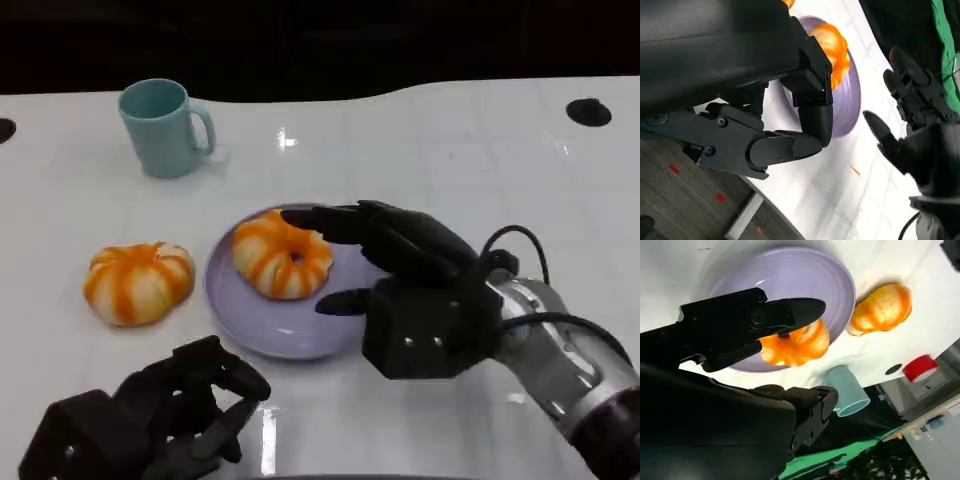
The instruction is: Grasp the bread from the table and place it into the plate.
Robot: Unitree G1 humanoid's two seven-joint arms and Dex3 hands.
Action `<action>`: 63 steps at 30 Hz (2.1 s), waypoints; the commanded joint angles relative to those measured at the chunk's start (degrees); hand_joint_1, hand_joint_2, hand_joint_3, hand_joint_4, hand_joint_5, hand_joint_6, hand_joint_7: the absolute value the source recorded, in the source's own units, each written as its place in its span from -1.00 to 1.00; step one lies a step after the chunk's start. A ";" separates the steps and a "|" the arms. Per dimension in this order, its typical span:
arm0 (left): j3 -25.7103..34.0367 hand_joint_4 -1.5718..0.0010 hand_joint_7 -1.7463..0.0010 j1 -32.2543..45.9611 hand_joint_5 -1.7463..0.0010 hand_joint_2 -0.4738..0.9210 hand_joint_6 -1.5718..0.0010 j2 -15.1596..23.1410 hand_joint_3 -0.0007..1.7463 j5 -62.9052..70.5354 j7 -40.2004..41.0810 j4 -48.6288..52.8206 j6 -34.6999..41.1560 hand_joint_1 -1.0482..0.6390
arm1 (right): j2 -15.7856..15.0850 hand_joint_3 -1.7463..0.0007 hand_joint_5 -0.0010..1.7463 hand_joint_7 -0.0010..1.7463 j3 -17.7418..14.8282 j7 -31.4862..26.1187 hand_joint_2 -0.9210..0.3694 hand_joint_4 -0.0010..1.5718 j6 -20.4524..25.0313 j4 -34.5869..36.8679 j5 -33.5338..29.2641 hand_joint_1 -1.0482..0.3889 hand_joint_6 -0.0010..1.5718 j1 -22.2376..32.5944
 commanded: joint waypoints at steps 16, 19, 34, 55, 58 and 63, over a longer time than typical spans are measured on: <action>0.17 0.20 -0.57 0.13 -1.00 1.00 0.27 0.22 -0.44 0.13 0.26 -0.23 -0.65 -0.21 | -12.26 0.90 -0.05 -0.82 -7.97 1.73 -0.99 -0.58 -8.74 -22.05 7.52 -0.23 -0.26 19.55; 0.16 0.18 -0.57 0.22 -1.00 1.00 0.26 0.06 -0.45 0.04 0.42 -0.43 -0.29 -0.22 | -12.12 0.95 0.14 -0.71 -9.70 0.93 -0.97 -0.32 -9.58 -24.02 8.99 -0.12 -0.04 22.29; 0.18 0.16 -0.54 0.55 -1.00 1.00 0.25 0.24 -0.45 0.01 0.26 -0.92 -0.17 -0.25 | -13.20 -0.45 0.76 0.33 -15.86 0.72 -0.06 0.09 -10.30 -31.93 11.64 0.24 0.17 33.43; 1.22 0.20 -0.52 0.31 -1.00 1.00 0.25 0.94 -0.45 -0.97 -0.51 0.00 -0.87 -0.20 | -9.64 -0.40 0.92 0.39 -16.13 -7.72 -0.03 0.16 -10.76 -31.56 5.53 0.30 0.09 39.89; 1.21 0.21 -0.51 0.12 -1.00 1.00 0.26 1.02 -0.45 -0.98 -0.57 0.27 -0.89 -0.20 | -9.91 -0.43 0.91 0.39 -16.21 -7.55 0.00 0.18 -10.53 -31.14 5.94 0.28 0.10 40.17; 1.15 0.22 -0.51 -0.13 -1.00 1.00 0.26 1.07 -0.46 -0.74 -0.45 0.56 -0.94 -0.21 | -10.36 -0.42 0.92 0.39 -16.32 -6.92 0.01 0.21 -10.35 -31.22 6.49 0.27 0.11 40.58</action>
